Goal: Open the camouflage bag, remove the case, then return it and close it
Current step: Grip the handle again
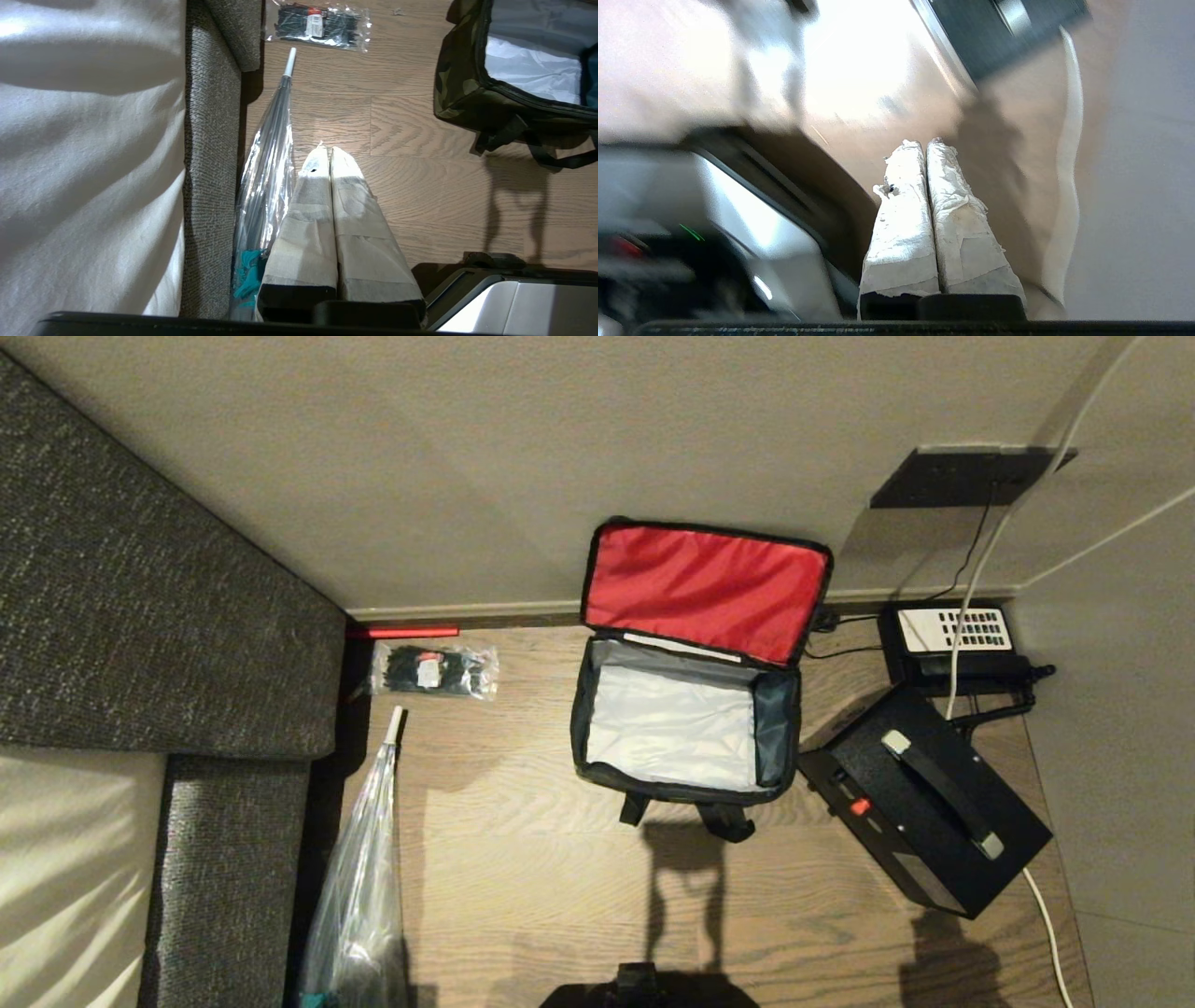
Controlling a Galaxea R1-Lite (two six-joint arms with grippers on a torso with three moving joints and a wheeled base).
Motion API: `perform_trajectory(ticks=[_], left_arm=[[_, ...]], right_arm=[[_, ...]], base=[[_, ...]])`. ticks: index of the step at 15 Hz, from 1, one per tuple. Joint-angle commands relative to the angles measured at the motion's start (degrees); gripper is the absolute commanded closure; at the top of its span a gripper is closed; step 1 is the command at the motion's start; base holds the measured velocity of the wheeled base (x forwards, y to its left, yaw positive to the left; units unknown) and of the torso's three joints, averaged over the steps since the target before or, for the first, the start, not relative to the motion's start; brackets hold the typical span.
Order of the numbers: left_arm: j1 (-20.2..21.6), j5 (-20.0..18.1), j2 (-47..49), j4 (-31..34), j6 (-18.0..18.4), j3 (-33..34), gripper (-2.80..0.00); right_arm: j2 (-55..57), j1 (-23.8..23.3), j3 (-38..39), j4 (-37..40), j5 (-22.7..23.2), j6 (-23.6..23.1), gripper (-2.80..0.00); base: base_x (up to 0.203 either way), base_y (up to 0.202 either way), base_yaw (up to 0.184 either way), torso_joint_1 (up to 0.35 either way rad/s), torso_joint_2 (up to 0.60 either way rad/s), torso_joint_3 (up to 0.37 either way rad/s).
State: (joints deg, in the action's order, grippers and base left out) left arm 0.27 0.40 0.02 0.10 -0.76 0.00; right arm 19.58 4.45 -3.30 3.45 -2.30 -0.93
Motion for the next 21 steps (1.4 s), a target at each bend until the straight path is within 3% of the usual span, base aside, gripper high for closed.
perform_trajectory(ticks=[1,7,21], left_arm=[[0.0,0.04,-0.11,-0.01,-0.03,0.18,0.0],[0.0,0.04,-0.11,-0.01,-0.03,0.18,0.0],[0.0,0.04,-0.11,-0.01,-0.03,0.18,0.0]], right_arm=[[-4.74,-1.19,3.31,-4.42,2.32,-0.38,0.0],[-19.14,-3.78,3.23,-3.44,2.4,-0.02,0.0],[-19.76,-3.92,3.3,-3.45,2.39,0.84,0.0]], base=[[0.0,0.0,0.0,0.0,0.0,0.0],[0.0,0.0,0.0,0.0,0.0,0.0],[0.0,0.0,0.0,0.0,0.0,0.0]])
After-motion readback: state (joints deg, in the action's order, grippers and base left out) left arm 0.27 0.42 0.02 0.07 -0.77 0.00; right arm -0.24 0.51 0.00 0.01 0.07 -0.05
